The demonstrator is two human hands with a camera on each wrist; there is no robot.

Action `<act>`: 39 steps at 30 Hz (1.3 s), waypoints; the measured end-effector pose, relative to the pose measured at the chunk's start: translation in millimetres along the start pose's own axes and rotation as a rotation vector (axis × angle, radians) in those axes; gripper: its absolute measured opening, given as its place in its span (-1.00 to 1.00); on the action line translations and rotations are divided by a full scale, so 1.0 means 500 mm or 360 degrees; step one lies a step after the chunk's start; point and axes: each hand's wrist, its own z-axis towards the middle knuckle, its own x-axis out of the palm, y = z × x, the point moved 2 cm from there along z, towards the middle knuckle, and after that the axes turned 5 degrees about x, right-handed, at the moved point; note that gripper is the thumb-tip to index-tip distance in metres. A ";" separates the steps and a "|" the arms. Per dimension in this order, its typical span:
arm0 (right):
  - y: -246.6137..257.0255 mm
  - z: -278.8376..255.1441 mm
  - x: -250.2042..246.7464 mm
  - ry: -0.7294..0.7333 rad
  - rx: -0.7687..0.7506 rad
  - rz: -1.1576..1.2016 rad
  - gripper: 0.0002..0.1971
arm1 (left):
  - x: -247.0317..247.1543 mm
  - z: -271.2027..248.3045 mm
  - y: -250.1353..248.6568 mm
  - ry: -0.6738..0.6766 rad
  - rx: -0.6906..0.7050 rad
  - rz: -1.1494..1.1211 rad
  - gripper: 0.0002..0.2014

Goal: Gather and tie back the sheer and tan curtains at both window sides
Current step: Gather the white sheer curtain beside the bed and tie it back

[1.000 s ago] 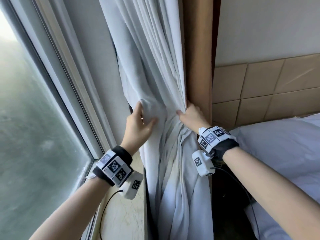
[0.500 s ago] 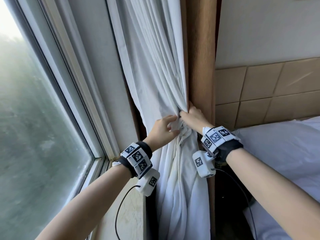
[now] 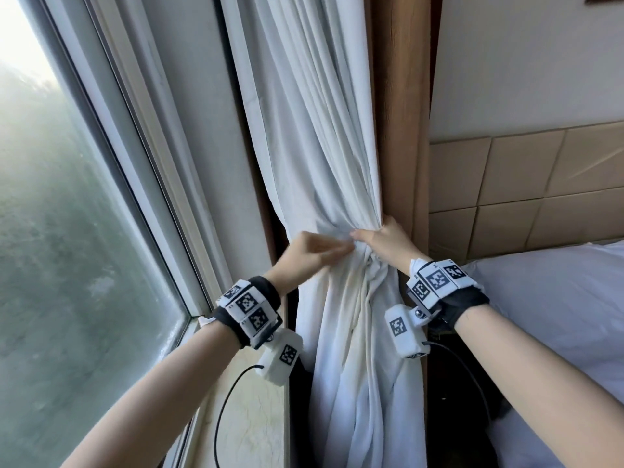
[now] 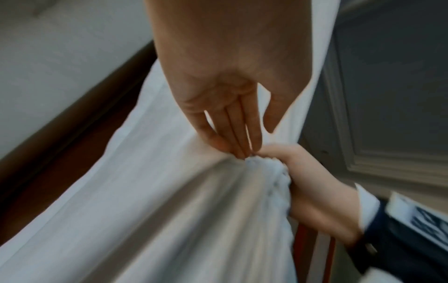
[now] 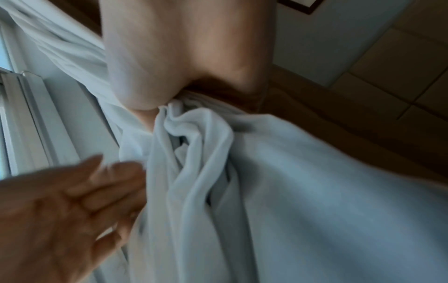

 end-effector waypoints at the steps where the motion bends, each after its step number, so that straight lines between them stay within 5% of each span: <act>1: -0.004 0.003 -0.006 0.0031 -0.0017 0.0055 -0.89 | -0.021 0.006 0.008 -0.0195 0.0010 -0.0064 -0.77; 4: -0.018 0.013 -0.020 0.0091 -0.0084 0.0103 -0.88 | -0.075 0.023 0.054 -0.0686 -0.0154 -0.0056 -0.80; 7: -0.023 0.016 -0.029 0.0122 -0.0083 0.0117 -0.82 | -0.078 0.035 0.093 -0.0454 -0.0460 -0.0150 -0.35; 9: -0.024 0.018 -0.031 0.0140 -0.0074 0.0116 -0.89 | -0.061 0.042 0.097 -0.0284 -0.0474 -0.0208 -0.22; 13: -0.021 0.022 -0.024 0.0080 -0.0068 0.0119 -0.91 | -0.014 0.068 0.075 -0.0323 -0.0164 -0.0380 -0.42; 17: -0.018 0.029 -0.008 0.0049 -0.0080 0.0089 -0.90 | 0.013 0.083 0.066 -0.0473 -0.0094 -0.0060 -0.70; 21: -0.022 0.034 0.001 0.0003 -0.0062 0.0032 -0.75 | 0.014 0.082 0.066 -0.0447 -0.0046 0.0079 -0.63; 28: -0.017 0.025 0.005 -0.0050 -0.0049 -0.0090 -0.37 | 0.004 0.071 0.063 -0.0750 -0.0109 0.0327 -0.50; 35: -0.006 0.007 0.012 -0.0203 -0.0090 -0.0395 -0.61 | 0.015 0.030 0.041 -0.1014 0.0027 0.0536 -0.55; 39: -0.005 0.002 0.017 -0.0209 -0.0089 -0.0433 -0.63 | 0.011 0.021 0.054 -0.1003 0.0052 0.0372 -0.78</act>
